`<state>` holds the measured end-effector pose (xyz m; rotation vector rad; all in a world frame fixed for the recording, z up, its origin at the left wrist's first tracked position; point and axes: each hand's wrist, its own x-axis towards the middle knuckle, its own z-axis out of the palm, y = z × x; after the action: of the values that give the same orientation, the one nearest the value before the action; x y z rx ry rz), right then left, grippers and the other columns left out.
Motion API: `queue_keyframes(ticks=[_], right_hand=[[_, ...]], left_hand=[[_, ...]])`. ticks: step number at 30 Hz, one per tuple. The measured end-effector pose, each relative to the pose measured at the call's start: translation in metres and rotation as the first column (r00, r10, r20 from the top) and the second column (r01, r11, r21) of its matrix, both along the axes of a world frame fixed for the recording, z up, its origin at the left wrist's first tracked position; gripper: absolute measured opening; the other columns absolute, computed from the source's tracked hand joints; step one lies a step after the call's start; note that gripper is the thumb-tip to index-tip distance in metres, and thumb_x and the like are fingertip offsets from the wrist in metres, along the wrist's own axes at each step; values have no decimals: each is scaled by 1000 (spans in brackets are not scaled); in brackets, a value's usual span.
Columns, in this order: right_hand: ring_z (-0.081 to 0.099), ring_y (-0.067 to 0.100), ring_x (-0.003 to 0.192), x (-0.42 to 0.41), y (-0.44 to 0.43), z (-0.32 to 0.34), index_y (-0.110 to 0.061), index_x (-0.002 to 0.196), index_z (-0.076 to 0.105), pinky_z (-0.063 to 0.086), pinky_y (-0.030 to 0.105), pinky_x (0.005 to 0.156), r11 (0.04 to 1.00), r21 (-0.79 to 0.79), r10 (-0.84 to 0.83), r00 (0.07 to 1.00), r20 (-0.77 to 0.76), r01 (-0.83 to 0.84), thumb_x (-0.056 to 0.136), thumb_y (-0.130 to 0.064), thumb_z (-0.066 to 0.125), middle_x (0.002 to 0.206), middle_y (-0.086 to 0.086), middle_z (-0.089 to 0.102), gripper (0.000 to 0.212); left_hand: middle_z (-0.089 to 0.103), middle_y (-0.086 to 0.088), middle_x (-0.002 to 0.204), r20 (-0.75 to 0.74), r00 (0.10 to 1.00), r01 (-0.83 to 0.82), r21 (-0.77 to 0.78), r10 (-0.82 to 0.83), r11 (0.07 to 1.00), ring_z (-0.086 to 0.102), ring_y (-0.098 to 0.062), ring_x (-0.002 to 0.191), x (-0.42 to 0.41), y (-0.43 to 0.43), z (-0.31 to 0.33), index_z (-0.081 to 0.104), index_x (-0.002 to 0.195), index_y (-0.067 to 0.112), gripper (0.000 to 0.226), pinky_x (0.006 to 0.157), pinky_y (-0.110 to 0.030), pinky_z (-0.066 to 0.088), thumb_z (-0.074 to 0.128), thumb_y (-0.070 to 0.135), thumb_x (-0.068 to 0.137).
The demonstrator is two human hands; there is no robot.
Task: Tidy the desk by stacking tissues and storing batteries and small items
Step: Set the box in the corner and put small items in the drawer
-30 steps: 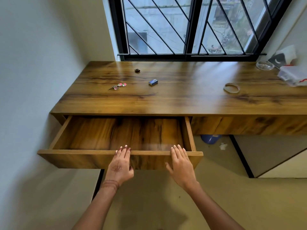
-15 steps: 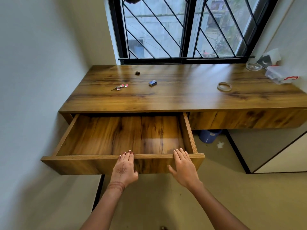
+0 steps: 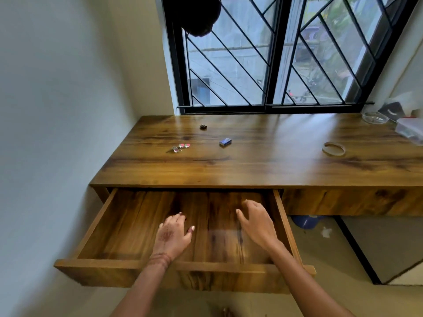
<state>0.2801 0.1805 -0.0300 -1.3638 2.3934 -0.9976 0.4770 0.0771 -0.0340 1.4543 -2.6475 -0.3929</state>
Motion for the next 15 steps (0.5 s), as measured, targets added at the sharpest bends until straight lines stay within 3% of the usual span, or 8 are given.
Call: queue_keyframes(ticks=[4, 9, 15], right_hand=[[56, 19, 110, -33, -75, 13, -10, 125, 51, 49, 29, 89, 1000, 0, 29, 999, -19, -29, 92, -30, 52, 126, 6, 56, 39], [52, 23, 115, -85, -163, 27, -6, 129, 48, 45, 31, 91, 993, 86, 79, 996, -44, -75, 92, -27, 53, 133, 8, 51, 43], [46, 30, 121, -144, -255, 17, -6, 130, 42, 43, 37, 92, 987, 149, 66, 996, -65, -56, 89, -30, 57, 142, 11, 39, 50]], left_hand=[[38, -3, 148, -3, 999, -52, -37, 52, 998, 33, -17, 137, -36, -67, 13, 38, 138, 14, 52, 110, -32, 30, 44, 38, 93], [46, -7, 141, -54, 988, -149, -24, 147, 989, 41, -22, 130, -86, -152, 26, 42, 134, 11, 51, 107, -34, 37, 50, 34, 90], [28, -13, 151, -67, 963, -265, -63, 261, 962, 21, -30, 141, -132, -238, 22, 30, 141, 5, 59, 116, -36, 22, 52, 26, 90]])
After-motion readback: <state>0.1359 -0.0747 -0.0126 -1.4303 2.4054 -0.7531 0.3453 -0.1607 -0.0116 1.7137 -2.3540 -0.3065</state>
